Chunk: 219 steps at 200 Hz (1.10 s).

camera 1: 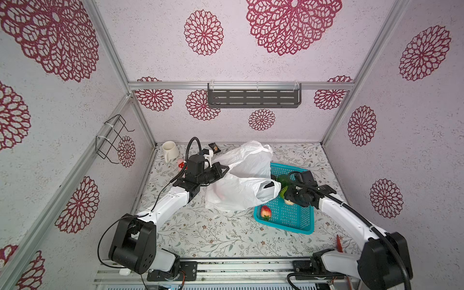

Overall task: Place the fruits into the plastic bag
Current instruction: Pick up the fruit from the bin, then place the fruit in the plastic bag.

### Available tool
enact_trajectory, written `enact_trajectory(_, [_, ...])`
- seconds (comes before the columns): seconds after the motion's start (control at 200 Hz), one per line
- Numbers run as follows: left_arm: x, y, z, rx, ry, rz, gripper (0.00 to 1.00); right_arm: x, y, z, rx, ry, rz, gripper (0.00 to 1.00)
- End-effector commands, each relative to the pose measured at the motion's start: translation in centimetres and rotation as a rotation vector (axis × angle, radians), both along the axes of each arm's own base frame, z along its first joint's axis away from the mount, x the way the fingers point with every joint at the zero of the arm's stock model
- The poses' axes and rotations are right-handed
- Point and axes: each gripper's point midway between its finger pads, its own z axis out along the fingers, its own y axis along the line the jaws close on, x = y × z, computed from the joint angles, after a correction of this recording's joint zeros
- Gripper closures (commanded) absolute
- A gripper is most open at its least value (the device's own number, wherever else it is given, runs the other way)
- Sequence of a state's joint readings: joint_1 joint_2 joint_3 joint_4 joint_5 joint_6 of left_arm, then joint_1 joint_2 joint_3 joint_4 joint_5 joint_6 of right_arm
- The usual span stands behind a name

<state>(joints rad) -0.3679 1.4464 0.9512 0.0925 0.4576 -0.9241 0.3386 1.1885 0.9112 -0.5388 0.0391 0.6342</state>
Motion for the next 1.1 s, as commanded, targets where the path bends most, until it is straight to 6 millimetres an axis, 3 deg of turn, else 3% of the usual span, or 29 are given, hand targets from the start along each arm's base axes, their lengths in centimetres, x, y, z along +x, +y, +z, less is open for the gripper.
enact_trajectory(0.0, [0.1,-0.2,1.9,-0.026,-0.059,-0.010,1.00,2.1,2.9,7.7,0.078,-0.246,0.138,0.51])
enact_trajectory(0.11, [-0.1,-0.3,2.1,-0.031,-0.063,-0.013,1.00,3.2,5.6,12.2,0.138,-0.392,0.266,0.50])
enact_trajectory(0.235, [-0.2,0.1,2.1,-0.026,-0.065,0.002,1.00,3.7,9.5,14.2,0.208,-0.464,0.421,0.49])
enact_trajectory(0.38, [-0.5,0.2,2.2,-0.024,-0.069,0.004,1.00,3.3,15.2,13.2,0.285,-0.435,0.585,0.47])
enact_trajectory(0.54, [-0.9,0.6,1.5,-0.005,-0.049,0.013,1.00,3.1,19.7,9.6,0.309,-0.350,0.636,0.47])
enact_trajectory(0.826, [-1.0,0.9,1.1,0.002,-0.033,0.043,1.00,5.9,20.6,1.4,0.178,-0.163,0.465,0.45])
enact_trajectory(0.916, [-1.0,0.9,1.2,-0.004,-0.033,0.043,1.00,6.1,20.7,-0.1,0.154,-0.116,0.453,0.27])
enact_trajectory(0.986, [-1.0,1.0,1.1,-0.002,-0.031,0.050,1.00,6.2,20.6,-0.2,0.135,-0.112,0.444,0.16])
enact_trajectory(1.021, [-1.0,1.2,1.0,-0.004,-0.027,0.060,1.00,6.2,20.7,0.2,0.133,-0.119,0.454,0.03])
enact_trajectory(1.091, [-0.9,1.2,0.8,-0.021,-0.024,0.072,1.00,6.2,20.7,1.2,0.124,-0.138,0.473,0.01])
